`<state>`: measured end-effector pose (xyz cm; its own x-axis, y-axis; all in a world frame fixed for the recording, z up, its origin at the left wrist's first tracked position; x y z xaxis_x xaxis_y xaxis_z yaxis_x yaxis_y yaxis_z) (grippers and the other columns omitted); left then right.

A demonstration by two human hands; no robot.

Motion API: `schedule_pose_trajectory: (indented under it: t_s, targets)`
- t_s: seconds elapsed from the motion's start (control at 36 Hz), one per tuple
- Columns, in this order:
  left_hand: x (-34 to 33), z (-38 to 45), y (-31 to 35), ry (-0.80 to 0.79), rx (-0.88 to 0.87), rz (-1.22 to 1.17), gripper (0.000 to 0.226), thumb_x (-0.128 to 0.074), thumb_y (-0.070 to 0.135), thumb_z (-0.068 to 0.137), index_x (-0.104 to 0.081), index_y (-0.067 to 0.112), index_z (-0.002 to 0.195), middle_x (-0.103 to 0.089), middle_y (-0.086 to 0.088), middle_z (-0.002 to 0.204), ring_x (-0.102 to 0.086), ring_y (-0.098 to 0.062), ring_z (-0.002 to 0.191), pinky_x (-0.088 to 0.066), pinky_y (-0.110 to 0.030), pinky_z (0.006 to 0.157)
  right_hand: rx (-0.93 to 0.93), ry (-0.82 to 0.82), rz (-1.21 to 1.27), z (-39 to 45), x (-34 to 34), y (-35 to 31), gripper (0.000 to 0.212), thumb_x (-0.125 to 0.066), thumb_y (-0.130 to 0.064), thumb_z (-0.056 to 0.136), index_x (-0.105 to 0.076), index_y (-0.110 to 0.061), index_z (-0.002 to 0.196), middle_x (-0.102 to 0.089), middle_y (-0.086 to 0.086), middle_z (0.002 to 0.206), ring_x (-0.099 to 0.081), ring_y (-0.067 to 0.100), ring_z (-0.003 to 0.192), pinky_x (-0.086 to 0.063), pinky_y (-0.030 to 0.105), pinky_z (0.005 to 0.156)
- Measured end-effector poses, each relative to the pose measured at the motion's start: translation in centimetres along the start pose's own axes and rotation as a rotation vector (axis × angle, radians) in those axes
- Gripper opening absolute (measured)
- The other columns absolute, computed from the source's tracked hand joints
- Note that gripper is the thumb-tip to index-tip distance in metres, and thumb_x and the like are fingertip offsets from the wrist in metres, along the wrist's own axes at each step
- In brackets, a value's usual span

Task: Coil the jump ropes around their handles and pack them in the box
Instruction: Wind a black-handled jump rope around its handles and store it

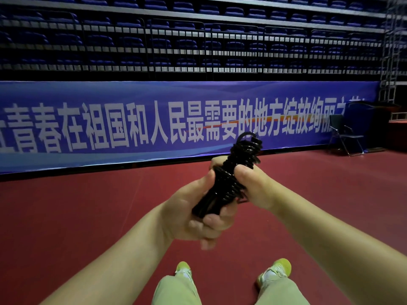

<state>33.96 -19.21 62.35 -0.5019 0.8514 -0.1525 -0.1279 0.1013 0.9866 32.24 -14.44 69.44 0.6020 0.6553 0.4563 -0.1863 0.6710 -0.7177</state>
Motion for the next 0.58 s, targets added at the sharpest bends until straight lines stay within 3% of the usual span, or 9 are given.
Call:
schedule_pose_trajectory:
  t_s: [0.06, 0.11, 0.14, 0.22, 0.28, 0.33, 0.39, 0.44, 0.58]
  targets:
    - [1.8, -1.0, 0.0, 0.146, 0.063, 0.086, 0.056, -0.052, 0.076, 0.076, -0.06, 0.02, 0.08, -0.049, 0.011, 0.059, -0.04, 0.0, 0.042, -0.043, -0.018, 0.045, 0.015, 0.085, -0.1, -0.4, 1.1, -0.1, 0.045, -0.042, -0.048, 0.081, -0.052, -0.005, 0.077, -0.048, 0.004, 0.069, -0.046, 0.013, 0.064, -0.038, 0.032, 0.059]
    - [3.4, -1.8, 0.5, 0.321, 0.086, 0.184, 0.06, -0.052, 0.08, 0.072, -0.058, 0.02, 0.074, -0.044, 0.009, 0.055, -0.035, -0.005, 0.042, -0.039, -0.019, 0.044, 0.019, 0.131, -0.174, -0.9, 1.8, 0.3, 0.067, -0.037, -0.049, 0.076, -0.051, 0.015, 0.09, -0.049, 0.026, 0.078, -0.048, 0.024, 0.07, -0.043, 0.045, 0.067]
    - [4.0, -2.2, 0.7, 0.406, 0.101, 0.231, 0.062, -0.047, 0.08, 0.073, -0.057, 0.019, 0.073, -0.042, 0.007, 0.054, -0.032, -0.007, 0.043, -0.037, -0.02, 0.045, -0.014, 0.147, -0.209, -1.0, 2.0, 0.9, 0.074, -0.036, -0.054, 0.074, -0.051, 0.016, 0.096, -0.05, 0.027, 0.082, -0.049, 0.024, 0.075, -0.045, 0.049, 0.074]
    - [5.0, -3.2, 1.3, 0.624, 0.133, 0.362, 0.063, -0.03, 0.074, 0.083, -0.051, 0.015, 0.074, -0.041, 0.005, 0.053, -0.027, -0.011, 0.045, -0.034, -0.023, 0.046, -0.163, 0.218, -0.182, -1.2, 2.2, 3.3, 0.065, -0.034, -0.065, 0.069, -0.053, -0.004, 0.086, -0.051, 0.01, 0.082, -0.048, 0.018, 0.079, -0.046, 0.049, 0.075]
    - [5.9, -3.8, 2.5, 0.782, 0.139, 0.596, 0.056, -0.027, 0.063, 0.09, -0.048, 0.014, 0.075, -0.045, 0.006, 0.05, -0.029, -0.012, 0.044, -0.033, -0.025, 0.047, -0.272, 0.25, -0.198, -1.2, 2.3, 4.6, 0.067, -0.03, -0.074, 0.069, -0.051, -0.01, 0.077, -0.05, 0.005, 0.076, -0.045, 0.015, 0.072, -0.039, 0.036, 0.072]
    - [6.8, -4.4, 3.4, 0.92, 0.171, 0.821, 0.053, -0.027, 0.054, 0.097, -0.049, 0.013, 0.072, -0.047, 0.006, 0.049, -0.032, -0.013, 0.042, -0.033, -0.027, 0.049, -0.343, 0.252, -0.255, -1.3, 2.2, 5.5, 0.06, -0.026, -0.074, 0.085, -0.05, -0.021, 0.073, -0.049, 0.0, 0.072, -0.042, 0.011, 0.066, -0.034, 0.031, 0.069]
    - [7.7, -5.0, 3.6, 1.031, 0.214, 0.923, 0.055, -0.029, 0.054, 0.098, -0.052, 0.013, 0.07, -0.05, 0.003, 0.053, -0.036, -0.014, 0.042, -0.034, -0.029, 0.052, -0.388, 0.255, -0.255, -1.1, 2.2, 6.1, 0.054, -0.019, -0.062, 0.096, -0.043, -0.022, 0.068, -0.045, -0.005, 0.064, -0.037, 0.008, 0.055, -0.03, 0.029, 0.061]
    - [8.2, -5.5, 4.0, 1.116, 0.255, 1.028, 0.057, -0.03, 0.057, 0.096, -0.053, 0.013, 0.069, -0.054, -0.001, 0.06, -0.043, -0.016, 0.048, -0.035, -0.031, 0.058, -0.395, 0.26, -0.262, -0.8, 2.3, 6.4, 0.053, -0.023, -0.061, 0.096, -0.038, -0.021, 0.064, -0.038, -0.009, 0.054, -0.031, 0.007, 0.046, -0.025, 0.028, 0.056]
    - [7.3, -5.9, 5.0, 1.209, 0.408, 1.433, 0.044, -0.029, 0.062, 0.094, -0.05, 0.026, 0.08, -0.055, 0.005, 0.071, -0.054, -0.021, 0.07, -0.038, -0.034, 0.061, -0.493, 0.194, -0.14, -1.1, 1.9, 7.8, 0.065, -0.034, -0.084, 0.076, -0.041, -0.022, 0.059, -0.037, -0.01, 0.05, -0.028, 0.009, 0.044, -0.023, 0.025, 0.049]
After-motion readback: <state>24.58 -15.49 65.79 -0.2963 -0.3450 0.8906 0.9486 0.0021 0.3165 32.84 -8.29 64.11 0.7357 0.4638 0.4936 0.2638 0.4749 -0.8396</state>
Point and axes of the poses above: each hand's wrist, its own z-axis towards the middle knuckle, its own x-axis out of the back of the hand, y = z × x, the point moved 10 cm from there along z, towards the middle knuckle
